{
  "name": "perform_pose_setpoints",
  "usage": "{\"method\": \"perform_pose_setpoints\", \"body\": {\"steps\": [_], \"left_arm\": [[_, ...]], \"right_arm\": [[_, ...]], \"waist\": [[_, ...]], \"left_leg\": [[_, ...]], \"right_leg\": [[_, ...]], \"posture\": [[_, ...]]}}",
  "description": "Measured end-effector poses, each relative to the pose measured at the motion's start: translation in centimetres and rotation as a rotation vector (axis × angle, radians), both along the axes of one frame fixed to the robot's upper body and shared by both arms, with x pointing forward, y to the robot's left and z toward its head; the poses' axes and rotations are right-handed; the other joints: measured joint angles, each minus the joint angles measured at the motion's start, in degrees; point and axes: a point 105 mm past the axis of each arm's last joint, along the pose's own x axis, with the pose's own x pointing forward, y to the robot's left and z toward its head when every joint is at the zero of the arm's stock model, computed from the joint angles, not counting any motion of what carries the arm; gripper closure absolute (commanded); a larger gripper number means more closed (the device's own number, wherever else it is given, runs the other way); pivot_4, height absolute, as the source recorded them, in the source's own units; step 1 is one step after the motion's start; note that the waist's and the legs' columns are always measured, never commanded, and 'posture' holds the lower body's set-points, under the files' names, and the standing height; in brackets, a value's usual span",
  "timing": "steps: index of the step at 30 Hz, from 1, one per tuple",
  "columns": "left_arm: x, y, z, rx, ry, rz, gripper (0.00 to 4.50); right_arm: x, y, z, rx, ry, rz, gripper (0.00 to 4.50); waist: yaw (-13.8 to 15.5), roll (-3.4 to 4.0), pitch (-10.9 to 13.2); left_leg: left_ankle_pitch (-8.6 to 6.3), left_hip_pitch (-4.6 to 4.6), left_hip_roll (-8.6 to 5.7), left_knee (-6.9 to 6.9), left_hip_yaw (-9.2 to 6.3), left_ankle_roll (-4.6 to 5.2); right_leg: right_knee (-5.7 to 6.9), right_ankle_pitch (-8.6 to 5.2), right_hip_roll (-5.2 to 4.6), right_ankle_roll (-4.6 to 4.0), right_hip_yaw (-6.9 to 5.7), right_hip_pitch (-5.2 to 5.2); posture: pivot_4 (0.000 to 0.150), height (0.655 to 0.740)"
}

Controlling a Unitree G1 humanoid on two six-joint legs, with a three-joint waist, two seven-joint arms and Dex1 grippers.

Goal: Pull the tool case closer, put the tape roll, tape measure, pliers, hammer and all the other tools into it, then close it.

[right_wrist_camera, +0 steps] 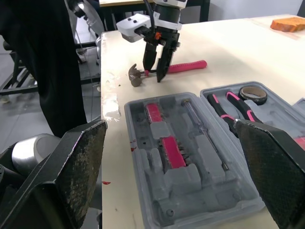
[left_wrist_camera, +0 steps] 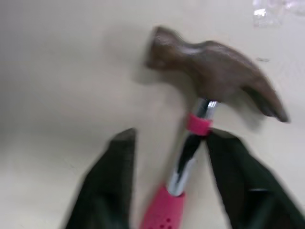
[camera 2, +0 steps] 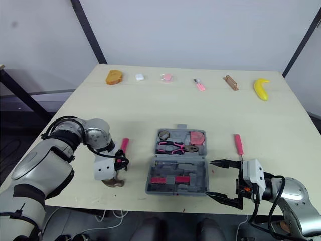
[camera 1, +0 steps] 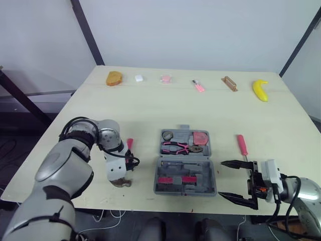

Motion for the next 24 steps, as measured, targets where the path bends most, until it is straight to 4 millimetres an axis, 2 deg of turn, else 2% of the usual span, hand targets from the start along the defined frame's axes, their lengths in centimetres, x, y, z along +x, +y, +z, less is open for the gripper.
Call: {"method": "perform_pose_setpoints", "body": {"steps": [2, 3, 12, 16, 19, 24], "left_arm": [[-0.5, 0.3, -0.2, -0.022, 0.027, 0.016, 4.21], [-0.8, 0.4, -0.4, -0.035, 0.042, 0.027, 4.45], [-2.3, 2.6, -0.6, -0.051, 0.091, 0.113, 4.45], [-2.5, 4.1, -0.4, -0.050, 0.090, 0.227, 4.45], [-2.5, 6.1, 2.0, -0.119, 0.030, 0.443, 4.45], [-2.9, 6.0, 6.2, -0.256, 0.003, 0.650, 4.45]], "right_arm": [[0.0, 0.0, 0.0, 0.004, -0.001, -0.006, 0.00], [0.1, 0.0, 0.0, 0.006, -0.002, -0.009, 0.00], [0.2, 0.1, 0.1, 0.005, -0.010, -0.009, 0.00], [0.3, 0.2, 0.3, 0.002, -0.020, 0.002, 0.00], [0.4, 0.2, 0.2, 0.000, -0.020, 0.005, 0.00], [0.5, 0.4, 0.1, 0.007, -0.020, 0.016, 0.00]], "waist": [[-0.22, 0.05, -0.03], [-0.28, 0.06, -0.04], [-1.44, 0.05, -0.03], [-1.75, 0.02, -0.01], [-1.73, -0.14, 0.10], [-1.08, -0.12, 0.11]], "left_leg": [[0.00, 0.06, 0.00, 0.00, 0.04, 0.00], [0.00, 0.08, 0.00, 0.00, 0.03, 0.00], [0.00, 0.07, 0.01, 0.01, -0.04, 0.00], [0.00, 0.06, 0.08, 0.01, -0.04, 0.00], [0.00, -0.08, 0.19, 0.03, -0.11, -0.01], [0.00, -0.03, 0.15, 0.07, -0.24, -0.01]], "right_leg": [[0.09, 0.00, 0.00, 0.00, 0.04, 0.00], [0.11, 0.00, 0.01, 0.00, 0.05, 0.00], [0.18, 0.00, 0.04, -0.01, 0.00, -0.01], [0.21, -0.01, 0.10, -0.02, 0.01, -0.05], [0.25, 0.00, 0.10, -0.04, -0.05, -0.15], [0.25, -0.01, -0.13, 0.01, -0.07, -0.06]], "posture": [[0.150, 0.7400], [0.150, 0.7400], [0.150, 0.7400], [0.150, 0.7400], [0.150, 0.7400], [0.150, 0.7400]]}}
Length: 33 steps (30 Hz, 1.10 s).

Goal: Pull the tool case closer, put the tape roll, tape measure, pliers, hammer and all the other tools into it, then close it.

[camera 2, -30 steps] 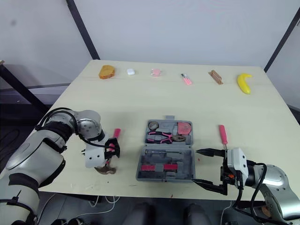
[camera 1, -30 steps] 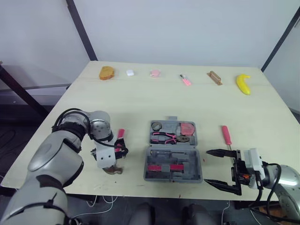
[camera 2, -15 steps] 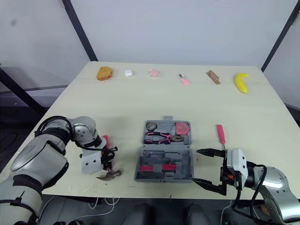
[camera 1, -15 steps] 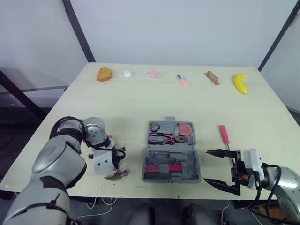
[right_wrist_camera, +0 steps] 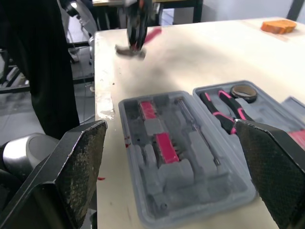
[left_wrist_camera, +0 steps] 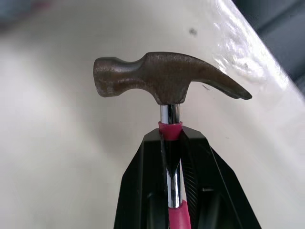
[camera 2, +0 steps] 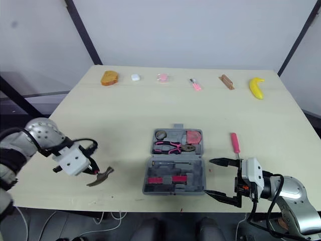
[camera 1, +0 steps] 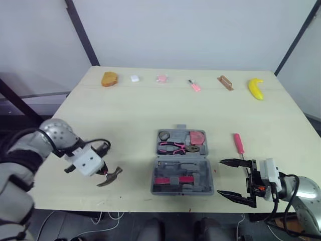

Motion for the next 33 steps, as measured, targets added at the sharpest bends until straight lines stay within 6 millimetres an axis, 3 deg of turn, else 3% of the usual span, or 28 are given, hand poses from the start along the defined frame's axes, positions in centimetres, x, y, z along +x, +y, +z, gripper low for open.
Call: {"method": "perform_pose_setpoints", "body": {"steps": [8, 12, 16, 24, 29, 33], "left_arm": [[-1.2, -1.1, 0.9, -0.123, 0.043, 0.348, 4.45], [0.3, -2.3, 1.3, -0.373, -0.064, 0.765, 4.45], [-0.3, -3.6, -0.2, -0.493, -0.057, 0.988, 4.45], [0.0, -4.1, -0.1, -0.728, -0.018, 1.419, 4.45], [0.6, -3.8, -1.6, -0.768, 0.011, 1.705, 4.45], [0.6, -4.7, -2.6, -0.747, 0.079, 1.797, 4.45]], "right_arm": [[0.0, 0.3, -0.3, 0.005, 0.011, 0.016, 0.00], [0.4, 0.7, -0.1, 0.038, 0.000, 0.012, 0.00], [0.9, 1.1, 0.8, 0.091, -0.019, 0.003, 0.00], [1.3, 0.5, 0.9, 0.069, -0.021, 0.007, 0.00], [1.2, 0.3, 0.8, 0.057, -0.016, 0.015, 0.00], [1.3, 0.2, 0.8, 0.052, -0.017, 0.015, 0.00]], "waist": [[-0.03, 0.00, 0.01], [-0.19, 0.06, 0.05], [-0.31, 0.05, 0.07], [-0.02, 0.03, 0.07], [-0.03, -0.03, 0.04], [-0.05, -0.04, 0.03]], "left_leg": [[0.00, -0.01, -0.04, 0.10, 0.11, 0.00], [0.00, 0.02, 0.20, 0.08, -0.13, 0.00], [0.00, 0.01, 0.13, 0.09, -0.12, 0.00], [0.00, 0.03, -0.07, 0.09, -0.20, -0.01], [0.00, 0.01, -0.12, 0.12, -0.29, -0.01], [0.01, 0.02, -0.15, 0.12, -0.29, -0.02]], "right_leg": [[0.01, -0.01, 0.13, -0.01, -0.09, 0.04], [0.03, -0.01, 0.07, 0.00, -0.04, 0.03], [0.03, 0.00, 0.09, -0.01, 0.00, 0.01], [0.07, 0.01, 0.04, -0.02, -0.03, 0.03], [0.09, 0.02, 0.04, -0.02, -0.06, 0.04], [0.09, 0.02, 0.00, -0.02, -0.06, 0.05]], "posture": [[0.150, 0.7400], [0.150, 0.7400], [0.150, 0.7400], [0.150, 0.7400], [0.150, 0.7400], [0.150, 0.7400]]}}
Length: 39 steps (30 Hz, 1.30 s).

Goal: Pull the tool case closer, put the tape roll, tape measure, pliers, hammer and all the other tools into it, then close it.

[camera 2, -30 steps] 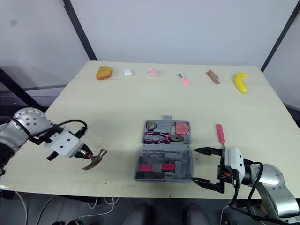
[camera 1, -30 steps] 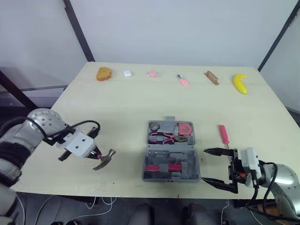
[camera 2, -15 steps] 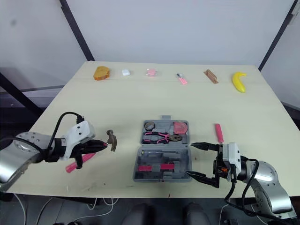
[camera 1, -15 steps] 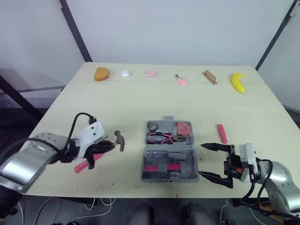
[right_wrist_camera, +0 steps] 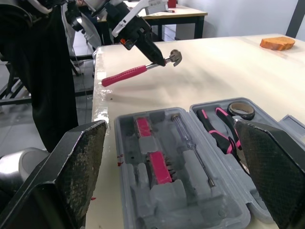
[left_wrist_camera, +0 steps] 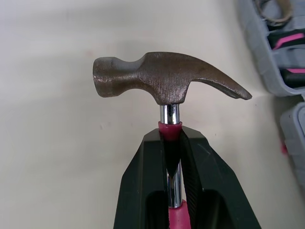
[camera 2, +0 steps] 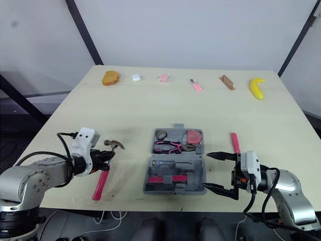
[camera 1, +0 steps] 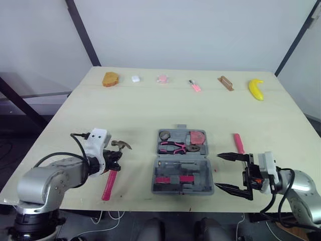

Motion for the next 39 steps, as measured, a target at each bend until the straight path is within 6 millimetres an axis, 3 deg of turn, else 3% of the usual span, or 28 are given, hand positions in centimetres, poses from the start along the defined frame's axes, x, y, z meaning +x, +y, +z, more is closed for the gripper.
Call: {"method": "perform_pose_setpoints", "body": {"steps": [3, 9, 10, 16, 18, 25, 33, 36, 37, 38, 39], "left_arm": [[0.4, -1.0, -0.8, -0.040, 0.029, 0.026, 4.45], [1.2, 0.0, -2.3, 0.000, 0.064, 0.080, 4.45], [1.4, 0.1, -2.5, 0.008, 0.063, 0.081, 3.50], [1.7, -0.1, -3.1, 0.008, 0.022, 0.084, 0.66], [1.6, -0.3, -3.5, -0.005, 0.023, 0.093, 0.04], [0.2, 0.3, -4.7, 0.036, -0.094, 0.165, 0.04], [0.4, -0.2, -4.8, 0.017, -0.221, 0.177, 0.04], [0.4, -0.7, -5.3, 0.009, -0.228, 0.161, 0.87], [0.3, -0.8, -5.5, 0.011, -0.228, 0.155, 1.26], [0.3, -0.8, -5.8, 0.018, -0.233, 0.155, 1.95], [0.3, -0.8, -5.8, 0.019, -0.234, 0.156, 2.14]], "right_arm": [[0.1, 0.0, 0.1, 0.000, -0.005, 0.000, 0.00], [0.5, -0.3, 0.4, 0.006, -0.016, -0.037, 0.00], [0.6, -0.4, 0.5, 0.007, -0.019, -0.044, 0.00], [0.4, -0.5, 0.2, 0.011, -0.005, -0.060, 0.00], [0.4, -0.5, 0.1, 0.012, -0.003, -0.062, 0.00], [0.1, -0.6, -0.1, 0.009, 0.007, -0.069, 0.00], [0.1, -0.6, 0.0, 0.001, -0.001, -0.059, 0.00], [0.1, -0.6, 0.0, 0.000, -0.002, -0.057, 0.00], [0.1, -0.6, 0.0, -0.001, -0.002, -0.055, 0.00], [0.1, -0.6, 0.1, -0.007, -0.004, -0.053, 0.00], [0.1, -0.6, 0.1, -0.008, -0.004, -0.052, 0.00]], "waist": [[-0.01, -0.01, 0.00], [-0.18, 0.00, -0.01], [-0.14, 0.00, -0.01], [-0.07, 0.01, -0.01], [-0.06, 0.01, -0.02], [-0.17, 0.06, -0.05], [0.16, 0.06, -0.06], [0.09, 0.06, -0.06], [0.08, 0.06, -0.06], [0.06, 0.06, -0.06], [0.06, 0.06, -0.06]], "left_leg": [[0.01, 0.00, -0.01, 0.00, -0.02, -0.01], [0.01, 0.01, -0.01, 0.00, -0.02, -0.03], [0.01, 0.02, -0.01, 0.00, -0.01, -0.03], [0.01, 0.01, -0.01, 0.00, 0.02, -0.03], [0.01, 0.01, -0.02, 0.00, 0.02, -0.03], [0.00, 0.08, 0.03, -0.04, 0.07, -0.02], [0.00, 0.07, -0.03, -0.04, 0.07, -0.01], [0.00, 0.07, -0.05, -0.04, 0.09, -0.01], [0.00, 0.07, -0.05, -0.04, 0.08, -0.01], [0.00, 0.07, -0.05, -0.04, 0.08, -0.01], [0.00, 0.07, -0.05, -0.04, 0.08, -0.01]], "right_leg": [[0.00, 0.00, -0.01, 0.00, -0.01, 0.00], [0.00, 0.00, 0.00, -0.01, 0.01, 0.00], [0.00, 0.00, -0.01, -0.01, 0.01, 0.00], [-0.01, 0.00, -0.10, -0.01, 0.02, 0.00], [-0.02, 0.01, -0.10, 0.00, 0.02, 0.01], [-0.01, 0.01, -0.14, -0.01, 0.11, 0.01], [-0.05, 0.03, -0.16, 0.04, 0.08, 0.05], [-0.05, 0.03, -0.14, 0.04, 0.09, 0.05], [-0.05, 0.03, -0.14, 0.04, 0.09, 0.05], [-0.05, 0.03, -0.13, 0.04, 0.09, 0.05], [-0.05, 0.03, -0.13, 0.04, 0.09, 0.05]], "posture": [[0.150, 0.7400], [0.150, 0.7400], [0.150, 0.7400], [0.150, 0.7400], [0.150, 0.7400], [0.150, 0.7400], [0.150, 0.7400], [0.150, 0.7400], [0.150, 0.7400], [0.150, 0.7400], [0.150, 0.7400]]}}
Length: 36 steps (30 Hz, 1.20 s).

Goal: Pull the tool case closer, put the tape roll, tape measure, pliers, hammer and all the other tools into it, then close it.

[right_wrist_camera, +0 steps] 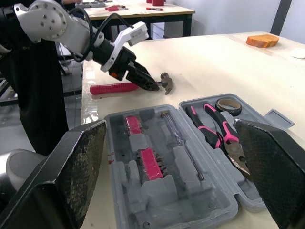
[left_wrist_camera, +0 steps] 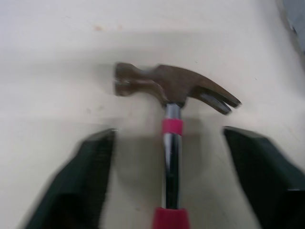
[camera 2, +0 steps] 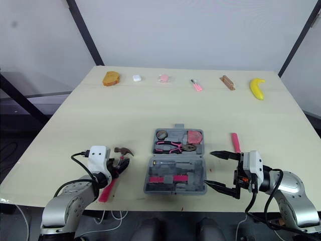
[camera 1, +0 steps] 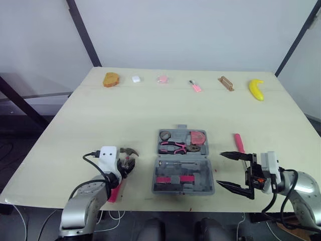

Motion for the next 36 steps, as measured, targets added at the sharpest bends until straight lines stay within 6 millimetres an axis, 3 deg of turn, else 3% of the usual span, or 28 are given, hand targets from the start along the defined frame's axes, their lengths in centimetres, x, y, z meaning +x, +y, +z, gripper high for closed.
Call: {"method": "perform_pose_setpoints", "body": {"steps": [14, 15, 16, 19, 21, 32, 36], "left_arm": [[1.8, -0.4, -0.3, 0.027, -0.057, -0.017, 2.14], [1.8, -0.4, -0.3, 0.026, -0.059, -0.018, 2.67], [1.9, -0.4, -0.3, 0.025, -0.061, -0.016, 2.79], [1.9, -0.4, -0.3, 0.024, -0.067, -0.020, 4.27], [1.9, -0.5, -0.3, 0.024, -0.068, -0.026, 4.50], [0.6, -0.6, -0.3, 0.055, -0.093, -0.125, 4.50], [0.4, -0.9, 1.3, 0.120, -0.119, -0.286, 4.50]], "right_arm": [[0.0, 0.0, 0.0, -0.017, -0.007, -0.003, 0.00], [0.0, 0.0, 0.0, -0.017, -0.006, -0.004, 0.00], [0.0, 0.0, 0.0, -0.017, -0.006, -0.005, 0.00], [0.0, 0.0, 0.0, -0.018, -0.007, -0.006, 0.00], [0.0, 0.0, 0.0, -0.018, -0.007, -0.006, 0.00], [0.0, 0.0, 0.0, -0.018, -0.007, -0.004, 0.00], [0.3, 0.0, 0.3, -0.008, -0.016, 0.002, 0.00]], "waist": [[0.30, 0.09, -0.07], [0.32, 0.11, -0.09], [0.32, 0.11, -0.09], [0.36, 0.11, -0.09], [0.37, 0.13, -0.10], [-0.20, 0.14, -0.11], [-0.18, 0.11, -0.08]], "left_leg": [[0.00, 0.00, -0.02, 0.00, -0.01, 0.00], [0.00, 0.01, -0.02, 0.00, -0.01, 0.00], [0.00, 0.01, -0.02, 0.00, -0.01, 0.00], [0.00, 0.01, -0.02, 0.00, -0.01, 0.00], [0.00, 0.01, -0.02, 0.00, 0.00, 0.00], [0.00, 0.01, 0.02, -0.02, -0.01, 0.00], [0.00, 0.01, 0.01, -0.01, 0.00, 0.00]], "right_leg": [[0.00, 0.01, 0.01, 0.01, -0.03, 0.02], [0.00, 0.01, 0.00, 0.01, -0.02, 0.02], [0.00, 0.01, 0.01, 0.02, -0.02, 0.02], [-0.01, 0.01, 0.01, 0.02, -0.02, 0.02], [-0.01, 0.01, 0.00, 0.02, -0.01, 0.02], [-0.02, 0.01, 0.05, 0.01, -0.02, 0.02], [-0.03, 0.00, 0.07, 0.01, -0.03, 0.01]], "posture": [[0.150, 0.7400], [0.150, 0.7400], [0.150, 0.7400], [0.150, 0.7400], [0.150, 0.7400], [0.150, 0.7400], [0.150, 0.7400]]}}
